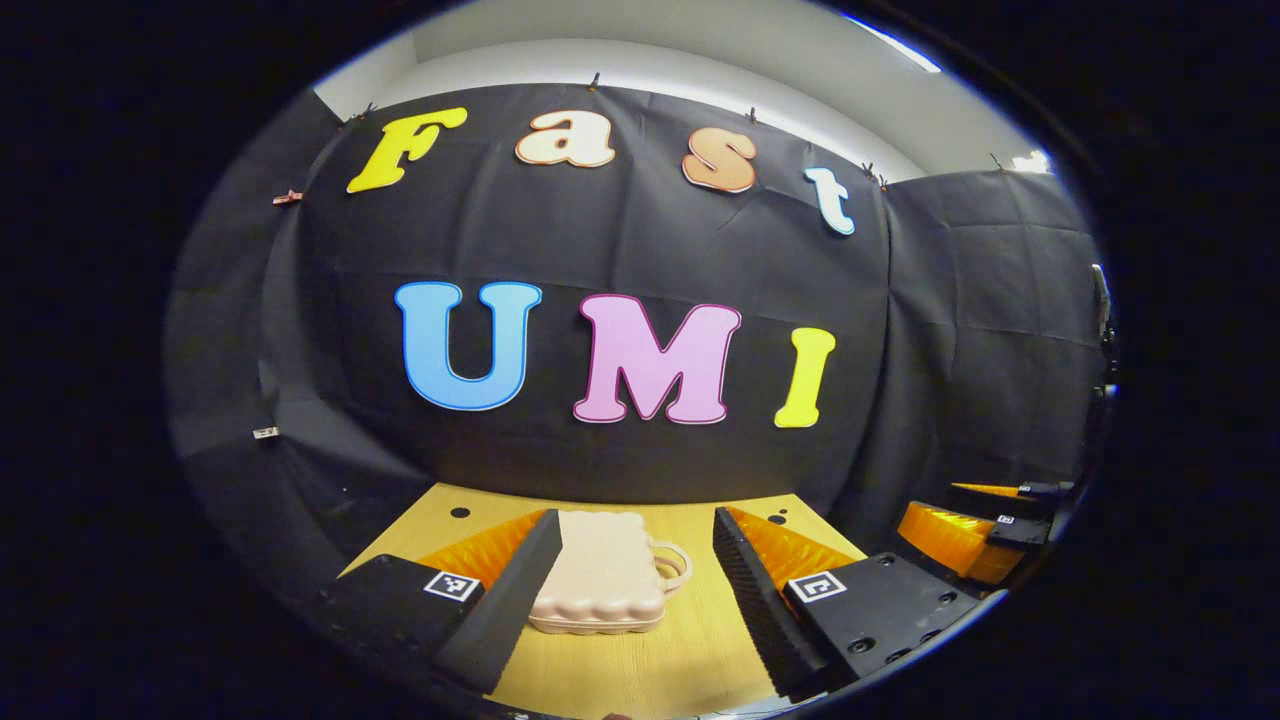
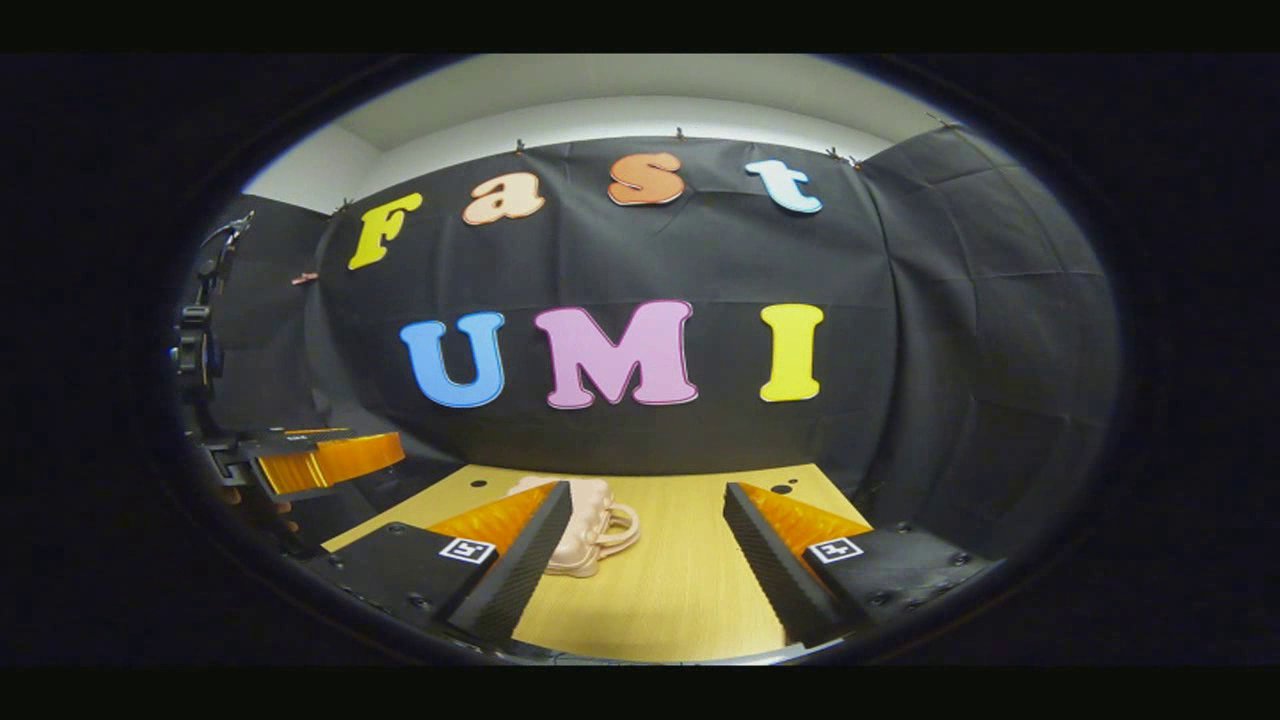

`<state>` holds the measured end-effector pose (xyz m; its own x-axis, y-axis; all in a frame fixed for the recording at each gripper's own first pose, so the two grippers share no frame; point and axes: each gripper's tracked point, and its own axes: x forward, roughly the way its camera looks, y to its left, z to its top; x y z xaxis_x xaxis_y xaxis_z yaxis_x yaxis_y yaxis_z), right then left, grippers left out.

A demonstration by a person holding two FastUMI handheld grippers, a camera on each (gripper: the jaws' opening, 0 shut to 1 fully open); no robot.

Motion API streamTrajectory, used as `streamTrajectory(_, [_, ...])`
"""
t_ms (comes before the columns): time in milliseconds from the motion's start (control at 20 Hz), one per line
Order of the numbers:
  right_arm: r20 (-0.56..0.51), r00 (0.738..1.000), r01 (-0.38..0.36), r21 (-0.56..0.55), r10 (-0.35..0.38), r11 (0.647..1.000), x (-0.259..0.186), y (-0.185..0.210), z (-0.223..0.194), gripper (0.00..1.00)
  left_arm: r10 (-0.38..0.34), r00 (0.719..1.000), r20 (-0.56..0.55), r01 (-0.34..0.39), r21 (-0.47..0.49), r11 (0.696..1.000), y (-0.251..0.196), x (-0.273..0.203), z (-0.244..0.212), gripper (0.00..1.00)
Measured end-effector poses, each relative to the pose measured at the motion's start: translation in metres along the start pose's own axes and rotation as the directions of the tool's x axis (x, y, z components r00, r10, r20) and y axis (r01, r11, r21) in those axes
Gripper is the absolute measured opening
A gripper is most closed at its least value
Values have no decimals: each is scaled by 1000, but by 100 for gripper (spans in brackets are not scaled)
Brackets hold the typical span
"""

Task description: First open the suitcase, pack the skin care products into it, and then close the suitcase.

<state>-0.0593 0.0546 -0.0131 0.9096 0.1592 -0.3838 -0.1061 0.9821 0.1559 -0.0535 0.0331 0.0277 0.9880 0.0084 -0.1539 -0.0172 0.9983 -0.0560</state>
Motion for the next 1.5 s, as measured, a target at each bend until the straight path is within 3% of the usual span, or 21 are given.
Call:
streamTrajectory(400, [20,998,-66,37,66,997,0,-54,14,100,73,996,41,-71,-61,996,-22,-19,7,96])
streamTrajectory(450, [22,997,-80,40,79,996,1,-59,12,97,81,996,36,-78,-73,994,-26,-19,5,96])
streamTrajectory(600, [-2,997,-73,71,73,995,5,-74,2,97,111,994,11,-110,-81,991,-28,-18,-4,96])
streamTrajectory(750, [-20,996,-80,108,83,991,9,-75,-2,97,131,991,-3,-131,-69,989,-21,-18,-6,96])
streamTrajectory(1500, [-28,986,-161,42,163,986,43,-30,1,97,128,991,-36,-131,-73,989,13,0,-7,96])
